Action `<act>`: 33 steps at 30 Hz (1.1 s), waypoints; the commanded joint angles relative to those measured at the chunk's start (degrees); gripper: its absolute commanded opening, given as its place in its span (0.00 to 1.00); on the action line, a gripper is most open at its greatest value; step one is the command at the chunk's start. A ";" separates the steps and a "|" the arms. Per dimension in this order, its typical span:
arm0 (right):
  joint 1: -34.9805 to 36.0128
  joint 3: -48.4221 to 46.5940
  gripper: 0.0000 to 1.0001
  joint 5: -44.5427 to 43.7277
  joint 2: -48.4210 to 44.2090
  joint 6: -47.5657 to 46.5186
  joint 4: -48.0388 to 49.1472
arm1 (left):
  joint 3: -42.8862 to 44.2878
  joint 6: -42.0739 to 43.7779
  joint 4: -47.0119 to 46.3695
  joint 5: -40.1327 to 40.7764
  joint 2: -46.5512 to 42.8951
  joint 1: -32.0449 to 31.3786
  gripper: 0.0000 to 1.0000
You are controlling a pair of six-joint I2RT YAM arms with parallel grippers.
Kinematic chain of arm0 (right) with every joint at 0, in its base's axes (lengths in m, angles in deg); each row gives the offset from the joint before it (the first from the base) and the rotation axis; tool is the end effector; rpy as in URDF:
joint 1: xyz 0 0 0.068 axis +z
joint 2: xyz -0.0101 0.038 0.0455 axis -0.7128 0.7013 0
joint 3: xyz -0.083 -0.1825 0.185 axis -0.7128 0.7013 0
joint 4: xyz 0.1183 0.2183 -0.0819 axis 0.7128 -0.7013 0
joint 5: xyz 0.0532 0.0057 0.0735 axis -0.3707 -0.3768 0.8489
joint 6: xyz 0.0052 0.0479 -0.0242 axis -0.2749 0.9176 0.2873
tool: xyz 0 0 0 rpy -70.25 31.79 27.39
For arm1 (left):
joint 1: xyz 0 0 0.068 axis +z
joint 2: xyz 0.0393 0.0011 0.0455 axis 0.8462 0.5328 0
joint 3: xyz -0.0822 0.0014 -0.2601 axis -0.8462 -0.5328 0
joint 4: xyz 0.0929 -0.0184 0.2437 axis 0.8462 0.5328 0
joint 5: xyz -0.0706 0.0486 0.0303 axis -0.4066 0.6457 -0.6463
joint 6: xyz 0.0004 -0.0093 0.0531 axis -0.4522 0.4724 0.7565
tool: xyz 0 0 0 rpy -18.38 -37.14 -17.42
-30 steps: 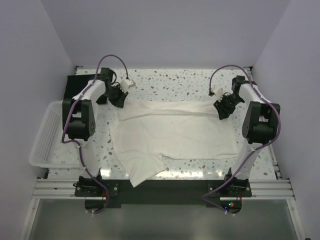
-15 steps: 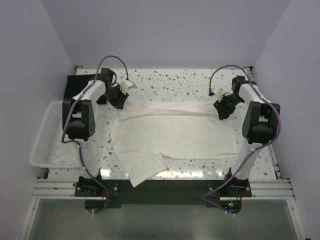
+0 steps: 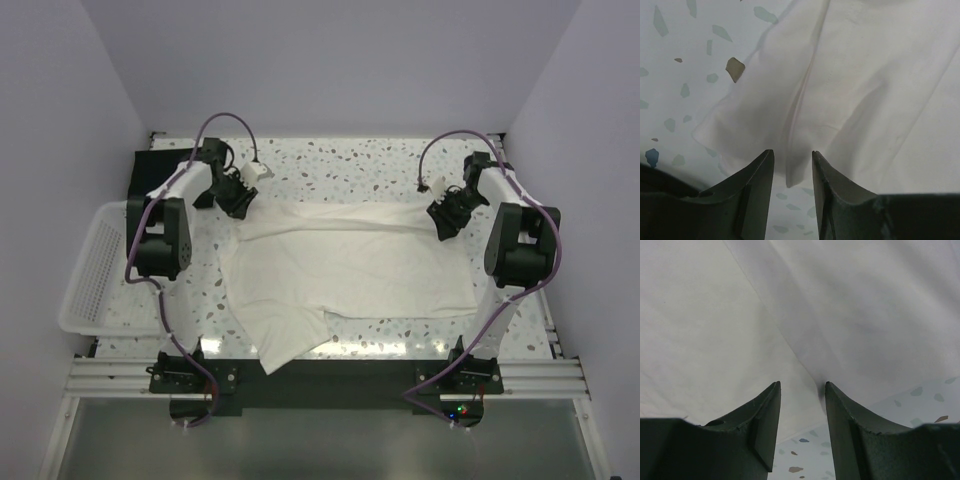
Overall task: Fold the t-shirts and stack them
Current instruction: Fold the tshirt
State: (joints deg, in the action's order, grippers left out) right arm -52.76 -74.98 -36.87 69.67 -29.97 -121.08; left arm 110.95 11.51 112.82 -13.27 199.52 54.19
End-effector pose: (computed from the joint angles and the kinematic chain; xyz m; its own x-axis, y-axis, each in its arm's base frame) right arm 0.3831 -0.0367 0.1882 -0.5786 -0.7369 -0.3496 -0.8029 0.5899 0.0853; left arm 0.4276 -0.0396 0.1831 -0.5735 0.6739 -0.4657 0.7701 0.6374 -0.0259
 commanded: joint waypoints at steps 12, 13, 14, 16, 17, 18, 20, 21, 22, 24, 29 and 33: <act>-0.09 -1.55 0.44 -0.61 0.62 -0.85 -1.10 | 1.49 2.44 2.92 -5.30 -3.91 0.28 0.03; -0.09 -1.37 0.44 -0.61 0.53 -0.85 -1.10 | 1.57 2.52 3.27 -5.92 -4.54 0.28 0.01; -0.09 -1.20 0.44 -0.61 0.35 -0.94 -1.01 | 1.57 2.96 4.41 -7.40 -5.24 0.28 0.00; -0.01 -1.02 0.43 -0.87 0.26 -1.03 -0.84 | 1.05 4.62 5.99 -8.99 -7.52 0.19 0.00; -0.09 -0.93 0.43 -0.87 0.26 -1.11 -0.84 | 0.44 5.50 8.09 -10.83 -8.31 -0.16 0.00; -0.09 -0.93 0.43 -1.04 0.18 -1.20 -0.75 | 0.00 6.90 9.59 -11.97 -9.80 -0.34 0.00; -0.09 -0.67 0.42 -1.40 0.09 -1.47 -0.49 | -2.45 10.68 13.01 -14.34 -11.57 -1.30 0.00; -0.09 -0.58 0.42 -1.57 0.09 -1.64 -0.22 | -3.51 12.00 14.16 -15.14 -13.49 -1.65 0.00; -0.18 -0.41 0.41 -1.75 0.18 -1.73 0.04 | -4.65 14.54 15.13 -15.85 -14.46 -2.09 0.00; -0.18 -0.32 0.38 -2.10 0.09 -2.08 0.22 | -8.51 17.27 18.12 -16.91 -17.27 -3.23 0.00; -0.36 0.21 0.21 -3.24 0.18 -3.05 0.57 | -19.92 28.26 22.26 -16.30 -23.69 -4.73 0.00; -0.45 0.39 0.09 -3.60 0.00 -3.84 0.22 | -27.42 29.59 17.44 -12.78 -28.87 -6.31 0.18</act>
State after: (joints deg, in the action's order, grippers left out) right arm -52.93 -74.96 -39.65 70.41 -31.89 -120.75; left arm 87.45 35.97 130.92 -27.19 174.94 48.72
